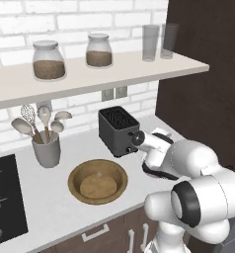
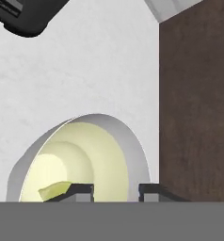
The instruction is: Grab a lemon wedge from the fridge and one ice cube from the ice bowl, and put them in the glass of lemonade.
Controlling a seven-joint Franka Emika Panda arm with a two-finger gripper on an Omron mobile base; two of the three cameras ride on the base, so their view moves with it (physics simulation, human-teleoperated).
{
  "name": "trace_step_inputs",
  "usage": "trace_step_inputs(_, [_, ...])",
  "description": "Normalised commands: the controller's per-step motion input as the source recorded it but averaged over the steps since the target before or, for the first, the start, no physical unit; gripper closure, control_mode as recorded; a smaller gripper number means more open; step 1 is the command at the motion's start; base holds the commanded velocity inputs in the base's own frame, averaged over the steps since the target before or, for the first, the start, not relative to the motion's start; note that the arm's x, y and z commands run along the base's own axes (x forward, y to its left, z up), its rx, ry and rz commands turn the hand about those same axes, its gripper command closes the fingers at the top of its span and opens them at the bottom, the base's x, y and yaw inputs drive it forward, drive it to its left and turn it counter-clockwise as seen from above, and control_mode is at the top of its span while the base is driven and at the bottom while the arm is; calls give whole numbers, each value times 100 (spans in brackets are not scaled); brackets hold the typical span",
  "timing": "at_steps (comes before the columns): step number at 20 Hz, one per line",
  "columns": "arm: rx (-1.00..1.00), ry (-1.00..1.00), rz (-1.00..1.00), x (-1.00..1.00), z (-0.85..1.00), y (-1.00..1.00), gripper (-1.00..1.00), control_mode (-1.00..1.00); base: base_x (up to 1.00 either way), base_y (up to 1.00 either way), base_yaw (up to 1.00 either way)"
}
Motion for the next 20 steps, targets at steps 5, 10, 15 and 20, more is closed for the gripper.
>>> trace_step_inputs(5, [0,0,-4,3,0,-8,-100,-100,0,0,0])
trace_step_inputs(10, [0,0,-5,7,2,-2,-100,-100,0,0,0])
trace_step_inputs(15, [0,-1,-6,1,26,-2,-100,-100,0,0,0])
trace_step_inputs(20, [0,0,-7,1,12,-2,-100,-100,0,0,0])
